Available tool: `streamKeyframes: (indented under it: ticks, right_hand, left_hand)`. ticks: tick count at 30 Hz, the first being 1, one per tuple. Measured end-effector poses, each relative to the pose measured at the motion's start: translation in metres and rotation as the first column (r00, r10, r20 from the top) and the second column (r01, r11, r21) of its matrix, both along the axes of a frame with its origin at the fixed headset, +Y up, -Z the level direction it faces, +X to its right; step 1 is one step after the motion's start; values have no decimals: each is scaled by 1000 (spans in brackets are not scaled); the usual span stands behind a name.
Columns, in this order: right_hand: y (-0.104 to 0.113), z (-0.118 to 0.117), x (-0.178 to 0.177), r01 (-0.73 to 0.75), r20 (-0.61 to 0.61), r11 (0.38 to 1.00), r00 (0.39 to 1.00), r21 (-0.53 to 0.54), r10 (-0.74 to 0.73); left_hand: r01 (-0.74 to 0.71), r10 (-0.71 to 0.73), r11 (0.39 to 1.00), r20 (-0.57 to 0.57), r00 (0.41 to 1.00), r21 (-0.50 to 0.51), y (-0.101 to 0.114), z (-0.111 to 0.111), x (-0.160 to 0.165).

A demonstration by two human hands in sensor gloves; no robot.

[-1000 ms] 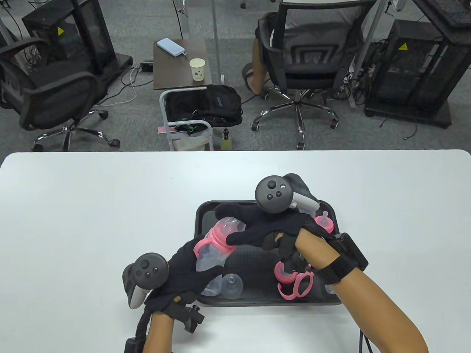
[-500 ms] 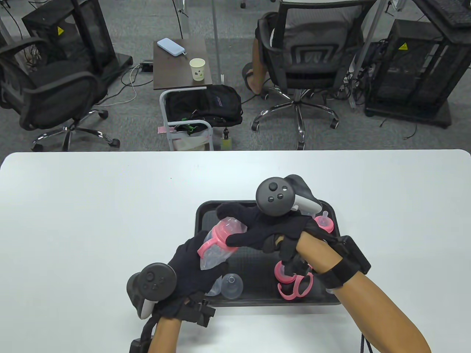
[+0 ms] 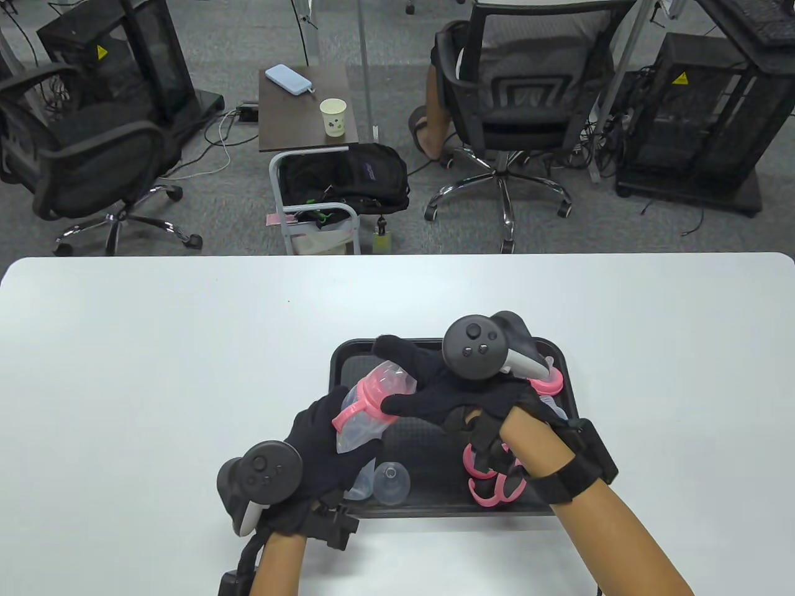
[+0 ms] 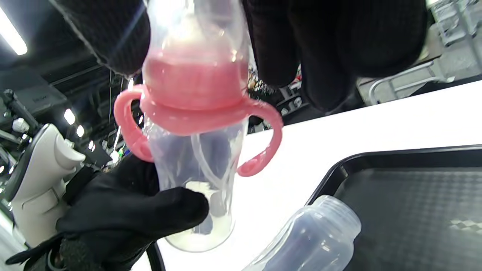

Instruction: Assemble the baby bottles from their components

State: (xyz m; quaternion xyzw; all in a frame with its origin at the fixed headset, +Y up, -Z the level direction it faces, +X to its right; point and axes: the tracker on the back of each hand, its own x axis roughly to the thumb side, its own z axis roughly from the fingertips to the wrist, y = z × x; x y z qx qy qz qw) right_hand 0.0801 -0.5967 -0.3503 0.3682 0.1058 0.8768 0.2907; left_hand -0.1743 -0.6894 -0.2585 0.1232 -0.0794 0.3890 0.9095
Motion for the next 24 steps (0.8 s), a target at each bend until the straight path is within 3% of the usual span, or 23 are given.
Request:
streamKeyframes:
  ticks: [6,13,24]
  right_hand:
    - [-17,20,62,-49,184,987,983,150,20]
    - [-52,32,137,-29,361,991,932,130,-20]
    - [-84,41,197,75,494,987,858,144,-137]
  left_hand:
    - [-81,80,997,-62,995,-15,0,-3,-11]
    - [-90,74,990,-151,986,-106,-2,-15,-32]
    - [-197,145,949,-218,965,-244,-6,-81,-65]
